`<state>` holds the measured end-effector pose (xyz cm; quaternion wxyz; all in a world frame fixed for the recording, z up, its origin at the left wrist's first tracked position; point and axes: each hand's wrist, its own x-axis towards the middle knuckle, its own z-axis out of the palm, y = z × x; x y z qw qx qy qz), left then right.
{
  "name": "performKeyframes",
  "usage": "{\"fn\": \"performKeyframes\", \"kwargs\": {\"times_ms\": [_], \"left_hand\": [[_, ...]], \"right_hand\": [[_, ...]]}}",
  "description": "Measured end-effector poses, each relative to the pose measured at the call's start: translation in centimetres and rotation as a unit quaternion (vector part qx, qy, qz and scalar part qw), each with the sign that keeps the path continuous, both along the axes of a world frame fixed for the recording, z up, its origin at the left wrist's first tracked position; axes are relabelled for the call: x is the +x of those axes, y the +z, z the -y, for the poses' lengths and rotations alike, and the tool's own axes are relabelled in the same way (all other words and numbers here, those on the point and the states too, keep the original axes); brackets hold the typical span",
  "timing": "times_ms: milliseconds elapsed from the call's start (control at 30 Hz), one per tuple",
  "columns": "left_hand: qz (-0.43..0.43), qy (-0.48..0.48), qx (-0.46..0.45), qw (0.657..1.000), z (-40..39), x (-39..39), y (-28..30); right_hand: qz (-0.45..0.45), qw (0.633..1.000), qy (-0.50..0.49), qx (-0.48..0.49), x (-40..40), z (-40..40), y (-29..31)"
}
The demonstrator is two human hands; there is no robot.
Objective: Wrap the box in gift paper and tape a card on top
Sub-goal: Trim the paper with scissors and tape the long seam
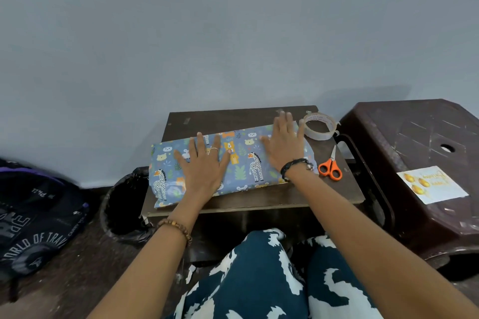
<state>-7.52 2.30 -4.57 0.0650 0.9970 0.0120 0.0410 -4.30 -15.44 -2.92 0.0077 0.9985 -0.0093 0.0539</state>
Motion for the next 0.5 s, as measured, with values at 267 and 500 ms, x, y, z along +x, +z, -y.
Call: {"fn": "performKeyframes", "kwargs": {"times_ms": [267,500], "left_hand": [[-0.015,-0.005,0.02,1.0,-0.3,-0.1,0.2],[-0.044,0.0,-0.006,0.999,-0.2,0.2,0.6]], "right_hand": [[-0.027,0.979,0.171,0.11,-3.4,-2.7,-2.1],[-0.056,0.996,0.043,0.053,-4.5,2.2,-0.2]]}}
